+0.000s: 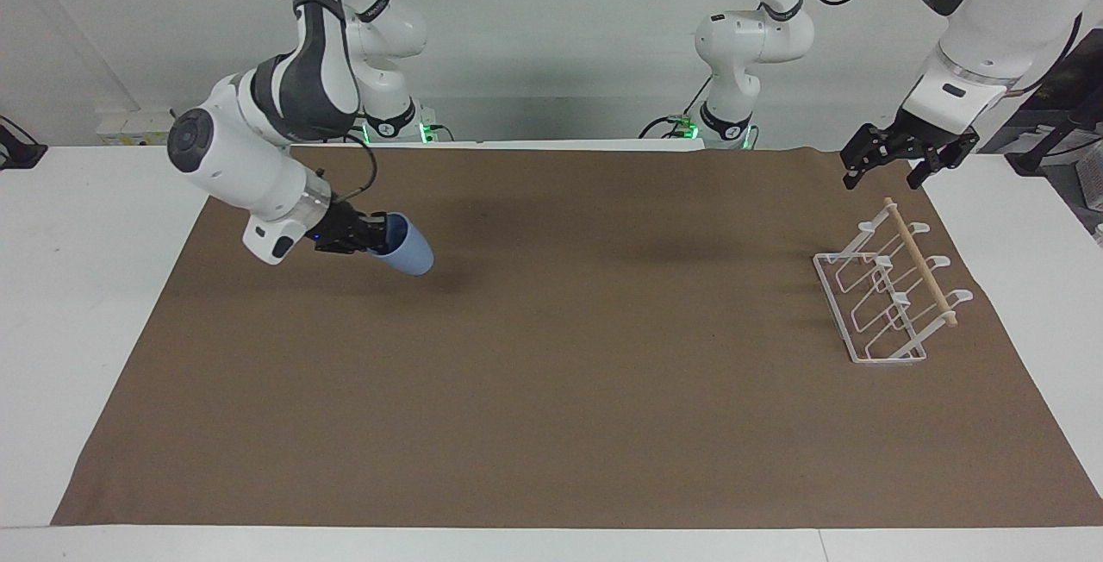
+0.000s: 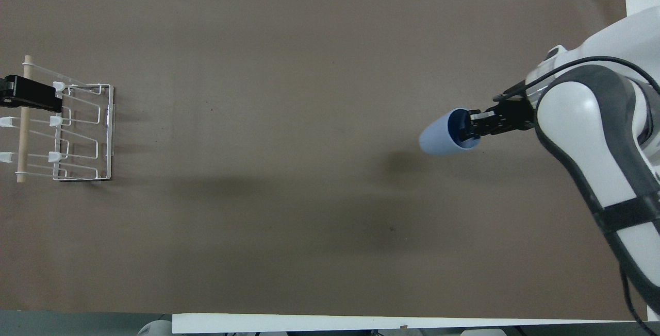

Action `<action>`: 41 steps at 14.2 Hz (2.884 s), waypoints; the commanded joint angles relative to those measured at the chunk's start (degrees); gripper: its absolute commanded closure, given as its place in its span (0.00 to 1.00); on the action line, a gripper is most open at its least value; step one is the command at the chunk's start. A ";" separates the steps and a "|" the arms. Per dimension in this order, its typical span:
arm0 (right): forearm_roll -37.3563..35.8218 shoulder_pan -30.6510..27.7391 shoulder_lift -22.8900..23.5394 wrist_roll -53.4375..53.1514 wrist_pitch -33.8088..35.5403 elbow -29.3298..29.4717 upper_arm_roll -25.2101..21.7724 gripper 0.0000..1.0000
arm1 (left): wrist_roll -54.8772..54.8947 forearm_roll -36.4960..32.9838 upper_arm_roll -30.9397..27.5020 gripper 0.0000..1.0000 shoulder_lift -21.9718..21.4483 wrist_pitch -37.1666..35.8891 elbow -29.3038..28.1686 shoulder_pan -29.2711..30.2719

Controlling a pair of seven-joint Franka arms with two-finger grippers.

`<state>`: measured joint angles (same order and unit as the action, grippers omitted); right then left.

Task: Hang cup on cup holder
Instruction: 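Lift the blue cup with the right gripper toward the table center, then hold the cup with the right gripper while the left gripper reaches it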

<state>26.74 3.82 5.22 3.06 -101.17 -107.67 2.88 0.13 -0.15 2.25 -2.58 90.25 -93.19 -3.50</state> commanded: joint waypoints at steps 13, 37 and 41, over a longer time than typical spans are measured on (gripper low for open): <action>31.18 17.26 -0.12 -19.58 -18.45 -3.69 0.64 1.00 | -46.83 13.31 0.65 0.00 -4.28 3.95 -9.63 -6.60; 31.09 17.27 -0.21 -19.67 -18.45 -3.86 0.55 1.00 | -95.40 46.20 0.65 0.01 -0.33 39.74 -24.67 -26.65; 31.09 17.27 -0.21 -19.67 -18.53 -3.86 0.63 1.00 | -95.58 46.20 0.65 0.24 0.03 39.65 -24.41 -26.56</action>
<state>56.85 21.51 5.24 -16.46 -119.69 -111.23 3.24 -94.83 45.17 3.39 -2.28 128.79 -117.15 -29.41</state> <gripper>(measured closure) 0.952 0.022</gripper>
